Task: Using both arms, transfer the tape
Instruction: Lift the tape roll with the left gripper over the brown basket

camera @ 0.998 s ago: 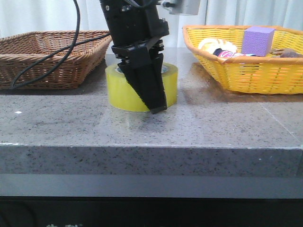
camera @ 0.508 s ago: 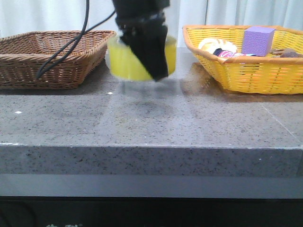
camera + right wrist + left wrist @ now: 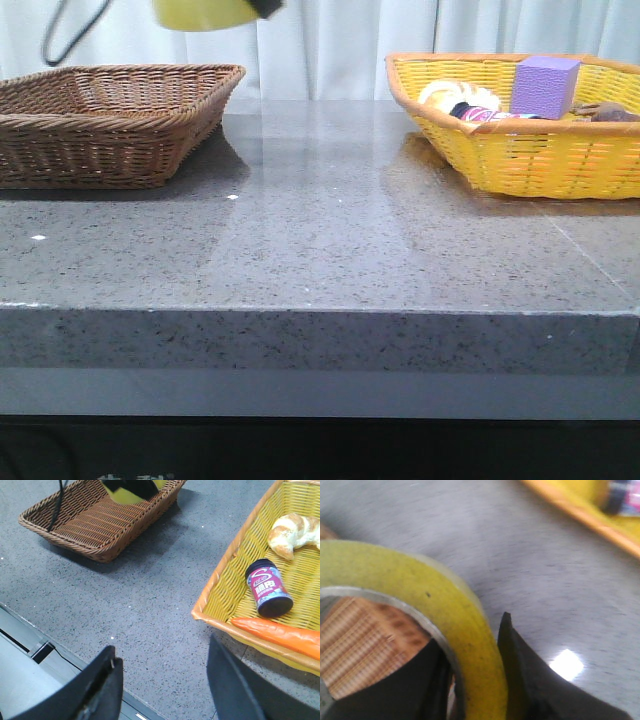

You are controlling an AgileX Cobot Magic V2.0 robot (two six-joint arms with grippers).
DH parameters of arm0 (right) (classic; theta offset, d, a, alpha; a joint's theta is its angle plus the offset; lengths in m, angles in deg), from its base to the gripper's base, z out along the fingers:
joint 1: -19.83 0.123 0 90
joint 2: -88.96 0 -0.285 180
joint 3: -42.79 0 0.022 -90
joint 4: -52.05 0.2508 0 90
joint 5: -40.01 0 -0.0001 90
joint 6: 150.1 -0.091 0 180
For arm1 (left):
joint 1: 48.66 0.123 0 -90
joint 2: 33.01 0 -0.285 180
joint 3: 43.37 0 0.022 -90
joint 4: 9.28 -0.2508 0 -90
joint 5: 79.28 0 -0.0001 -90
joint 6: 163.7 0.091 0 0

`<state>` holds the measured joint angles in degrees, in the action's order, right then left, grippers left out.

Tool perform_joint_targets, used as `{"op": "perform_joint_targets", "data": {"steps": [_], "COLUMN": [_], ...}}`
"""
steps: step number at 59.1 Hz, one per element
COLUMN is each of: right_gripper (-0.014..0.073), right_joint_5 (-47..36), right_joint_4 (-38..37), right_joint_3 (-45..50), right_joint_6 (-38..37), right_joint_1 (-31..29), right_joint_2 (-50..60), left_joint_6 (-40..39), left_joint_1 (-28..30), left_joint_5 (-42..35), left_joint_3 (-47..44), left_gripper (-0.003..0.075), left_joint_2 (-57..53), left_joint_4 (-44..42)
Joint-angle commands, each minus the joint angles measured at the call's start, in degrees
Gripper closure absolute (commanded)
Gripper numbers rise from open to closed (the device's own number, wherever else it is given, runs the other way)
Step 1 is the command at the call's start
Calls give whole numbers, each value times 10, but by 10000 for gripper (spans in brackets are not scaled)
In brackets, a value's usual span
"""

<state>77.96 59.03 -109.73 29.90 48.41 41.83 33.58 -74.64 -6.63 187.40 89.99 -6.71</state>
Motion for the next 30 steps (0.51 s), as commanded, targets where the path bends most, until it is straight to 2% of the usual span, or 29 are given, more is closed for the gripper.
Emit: {"op": "perform_joint_targets", "data": {"steps": [1,6,12,30], "right_gripper": [180,180,180,180], "right_joint_5": [-45,-45,-45,-45], "right_joint_4": [-4,-4,-4,-4], "right_joint_3": [-13,-13,-13,-13], "right_joint_6": [5,5,5,5], "right_joint_1": [-3,-3,-3,-3], "right_joint_2": [-1,-1,-1,-1], "left_joint_6": [-36,-72,-76,-76], "left_joint_1": [35,68,96,113], "left_joint_5": [7,7,8,8], "left_joint_3": [22,22,21,18], "left_gripper": [572,572,572,572], "left_joint_2": [-35,-28,-14,35], "left_joint_4": [-2,-2,-2,-2]}}
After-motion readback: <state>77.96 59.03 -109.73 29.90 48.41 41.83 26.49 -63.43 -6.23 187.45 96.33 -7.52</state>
